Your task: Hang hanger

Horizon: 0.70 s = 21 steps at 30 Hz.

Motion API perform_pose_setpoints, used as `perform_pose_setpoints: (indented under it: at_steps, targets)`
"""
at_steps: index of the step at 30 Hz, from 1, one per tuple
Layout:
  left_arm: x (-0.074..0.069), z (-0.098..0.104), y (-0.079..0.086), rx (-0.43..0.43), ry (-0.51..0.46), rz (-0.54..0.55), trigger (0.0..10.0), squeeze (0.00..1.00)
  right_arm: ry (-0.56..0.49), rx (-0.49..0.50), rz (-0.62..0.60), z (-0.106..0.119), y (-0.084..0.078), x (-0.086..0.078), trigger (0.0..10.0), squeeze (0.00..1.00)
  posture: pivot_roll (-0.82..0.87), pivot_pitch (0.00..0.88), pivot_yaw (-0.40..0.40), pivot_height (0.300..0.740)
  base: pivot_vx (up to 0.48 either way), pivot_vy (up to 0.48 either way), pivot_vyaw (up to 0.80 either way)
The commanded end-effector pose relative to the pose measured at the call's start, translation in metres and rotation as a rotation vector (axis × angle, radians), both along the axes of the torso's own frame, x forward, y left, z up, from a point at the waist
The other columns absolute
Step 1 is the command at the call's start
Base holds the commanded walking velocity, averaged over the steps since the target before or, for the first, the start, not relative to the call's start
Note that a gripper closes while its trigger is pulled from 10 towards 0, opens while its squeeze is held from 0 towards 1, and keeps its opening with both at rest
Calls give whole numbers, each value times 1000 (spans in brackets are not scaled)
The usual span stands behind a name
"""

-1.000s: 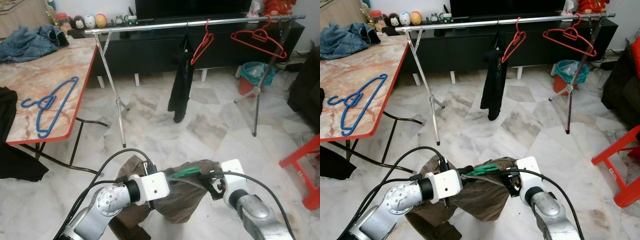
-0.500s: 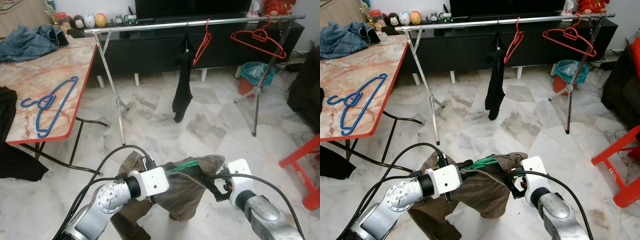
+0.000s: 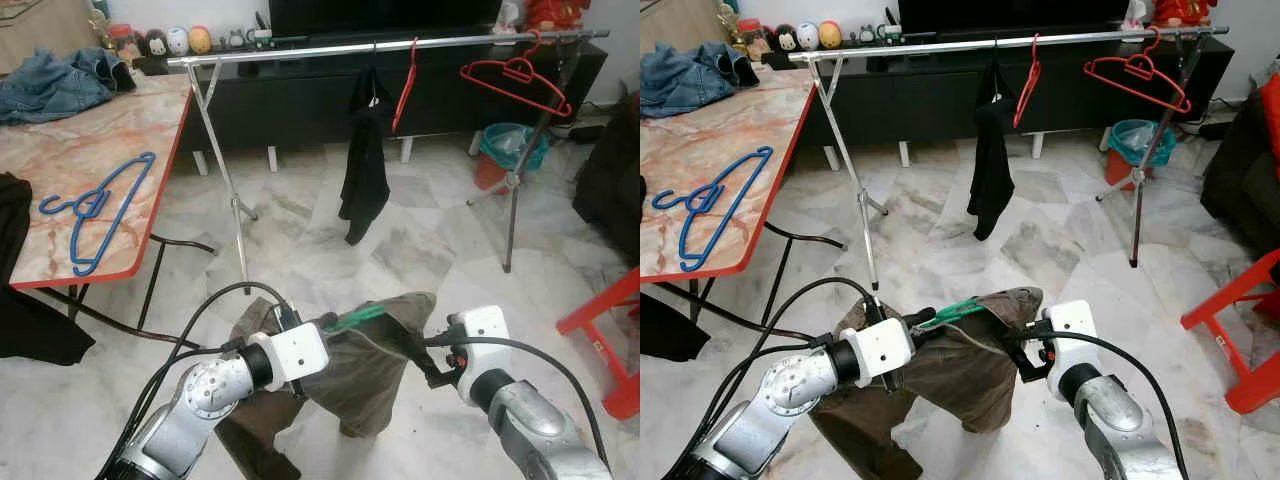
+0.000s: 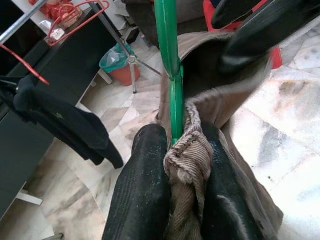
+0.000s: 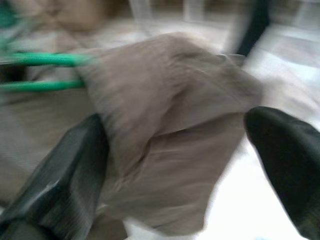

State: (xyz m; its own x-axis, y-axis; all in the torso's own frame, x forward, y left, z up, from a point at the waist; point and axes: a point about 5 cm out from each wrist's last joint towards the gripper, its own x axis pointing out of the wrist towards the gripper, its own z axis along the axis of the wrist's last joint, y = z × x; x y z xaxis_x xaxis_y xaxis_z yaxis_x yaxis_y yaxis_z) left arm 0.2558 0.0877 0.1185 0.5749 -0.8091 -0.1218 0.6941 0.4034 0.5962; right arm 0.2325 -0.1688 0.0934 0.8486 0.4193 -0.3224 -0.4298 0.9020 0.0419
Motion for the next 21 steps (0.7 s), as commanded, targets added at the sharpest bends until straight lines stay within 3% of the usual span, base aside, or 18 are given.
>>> perform_pose_setpoints:
  at_steps: [1,9,11,18,21]
  targets:
    - [4,11,2,-28,-51,6,10000,0,-23,34,109,7,13,-6,10000,0,-10,67,18,740,0,0,0]
    - [2,9,2,-24,-37,-3,10000,0,3,47,295,11,28,-22,10000,0,-13,67,18,740,0,0,0]
    - [2,8,1,-23,-32,-8,10000,0,-16,55,452,16,39,-36,10000,0,-14,65,17,740,0,0,0]
    - [1,8,1,-24,-24,-16,10000,0,-22,4,411,14,33,-30,10000,0,-12,64,17,740,0,0,0]
    - [0,7,0,-23,-22,-20,10000,0,11,-140,141,3,0,-5,10000,0,-14,62,17,740,0,0,0]
